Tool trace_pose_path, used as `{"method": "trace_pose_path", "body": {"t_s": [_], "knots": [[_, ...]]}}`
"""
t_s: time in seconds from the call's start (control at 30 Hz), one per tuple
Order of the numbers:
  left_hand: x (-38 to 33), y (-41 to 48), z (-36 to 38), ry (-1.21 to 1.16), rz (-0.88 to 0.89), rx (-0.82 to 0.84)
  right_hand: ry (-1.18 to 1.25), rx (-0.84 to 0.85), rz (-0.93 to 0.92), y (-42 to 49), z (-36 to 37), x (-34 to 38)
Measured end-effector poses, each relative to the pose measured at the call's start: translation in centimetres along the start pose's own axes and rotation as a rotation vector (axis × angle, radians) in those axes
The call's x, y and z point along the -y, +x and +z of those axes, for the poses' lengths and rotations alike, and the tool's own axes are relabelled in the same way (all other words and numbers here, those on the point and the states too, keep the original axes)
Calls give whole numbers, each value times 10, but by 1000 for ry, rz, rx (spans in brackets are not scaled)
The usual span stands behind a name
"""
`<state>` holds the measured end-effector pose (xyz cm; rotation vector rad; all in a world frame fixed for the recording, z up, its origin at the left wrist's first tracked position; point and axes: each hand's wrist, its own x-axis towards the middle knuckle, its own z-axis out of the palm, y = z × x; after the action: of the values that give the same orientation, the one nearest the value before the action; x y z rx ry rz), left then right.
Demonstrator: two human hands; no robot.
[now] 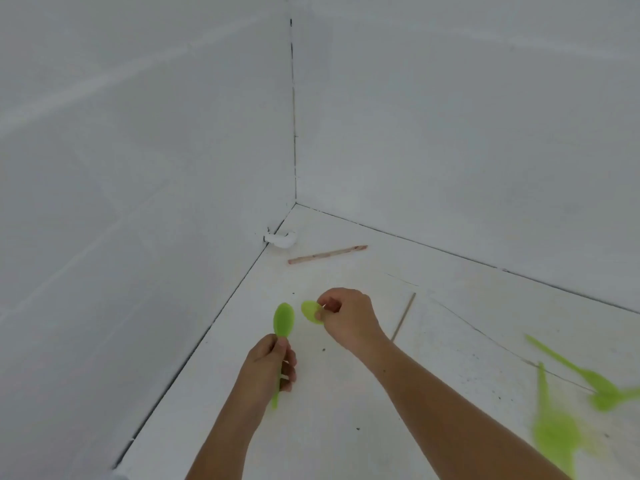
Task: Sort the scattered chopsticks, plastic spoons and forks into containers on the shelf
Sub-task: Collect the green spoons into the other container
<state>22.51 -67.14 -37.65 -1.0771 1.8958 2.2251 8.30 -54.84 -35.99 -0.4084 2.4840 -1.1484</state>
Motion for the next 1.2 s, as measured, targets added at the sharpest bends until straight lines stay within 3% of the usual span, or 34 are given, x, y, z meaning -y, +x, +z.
{"method": "trace_pose_path", "body": {"t_s": [0.03, 0.1, 0.3, 0.47, 0.57, 0.67, 0.77, 0.93, 1.2], "knots": [[-2, -3, 8, -25, 6, 20, 186, -30, 88, -8, -4, 9], [-8, -8, 30, -86, 22, 105, 323, -74, 185, -24, -8, 16], [-11, -12, 100, -105, -11, 289, 325, -325, 344, -54, -29, -14], [-3, -8, 152, -104, -128, 414, 218, -355, 335, -76, -112, -70], [-2, -10, 183, -77, -194, 504, -118, -526, 418, -108, -176, -124], [-1, -16, 211, 23, -156, 556, -530, -335, 614, -146, -223, -175], [1, -23, 235, 94, -135, 604, -534, -183, 660, -168, -234, -204], [-2, -31, 260, 146, -128, 648, -432, -202, 525, -177, -231, -232], [-2, -35, 276, 204, -121, 698, -516, -264, 393, -175, -224, -258]]}}
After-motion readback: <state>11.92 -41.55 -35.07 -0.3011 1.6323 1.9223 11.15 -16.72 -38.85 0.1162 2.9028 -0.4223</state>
